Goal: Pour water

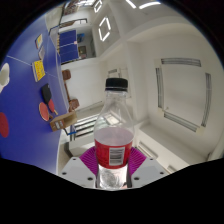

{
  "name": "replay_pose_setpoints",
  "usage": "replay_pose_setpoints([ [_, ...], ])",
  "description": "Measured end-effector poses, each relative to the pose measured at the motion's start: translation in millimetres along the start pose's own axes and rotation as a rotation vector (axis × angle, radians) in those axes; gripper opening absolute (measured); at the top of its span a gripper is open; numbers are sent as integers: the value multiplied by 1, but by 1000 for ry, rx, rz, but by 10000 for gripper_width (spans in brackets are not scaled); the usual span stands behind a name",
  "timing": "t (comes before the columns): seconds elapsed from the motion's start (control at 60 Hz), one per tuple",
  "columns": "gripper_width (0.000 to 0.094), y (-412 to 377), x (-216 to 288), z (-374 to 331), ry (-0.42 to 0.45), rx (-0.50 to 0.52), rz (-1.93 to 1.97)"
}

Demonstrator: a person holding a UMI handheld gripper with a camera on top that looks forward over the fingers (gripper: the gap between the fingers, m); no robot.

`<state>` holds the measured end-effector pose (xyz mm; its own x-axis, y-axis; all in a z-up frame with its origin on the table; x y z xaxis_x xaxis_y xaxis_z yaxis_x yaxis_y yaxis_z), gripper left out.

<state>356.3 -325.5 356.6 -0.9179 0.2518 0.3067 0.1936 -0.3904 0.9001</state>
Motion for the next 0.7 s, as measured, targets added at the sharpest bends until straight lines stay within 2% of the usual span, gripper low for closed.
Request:
replay_pose_setpoints([
  [0.117, 351, -37, 86, 16, 247, 2, -370],
  [0.2, 350, -90, 126, 9, 380, 46, -591],
  [0.45, 348, -191, 172, -8, 620, 142, -1018],
  [0.483, 347, -199, 177, -8, 639, 154, -1040],
  [0.617, 348, -205, 177, -8, 626, 182, -1057],
  [0.7, 346, -191, 182, -8, 619, 168, -991],
])
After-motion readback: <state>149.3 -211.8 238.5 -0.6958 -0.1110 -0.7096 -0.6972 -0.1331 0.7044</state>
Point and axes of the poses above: the point between the fingertips, and its own axes, seen from behind it with the camera up: y to the right, x up, z forward, the way the camera looks, the point moved 10 cm from there along -z, backward, against the way the camera looks
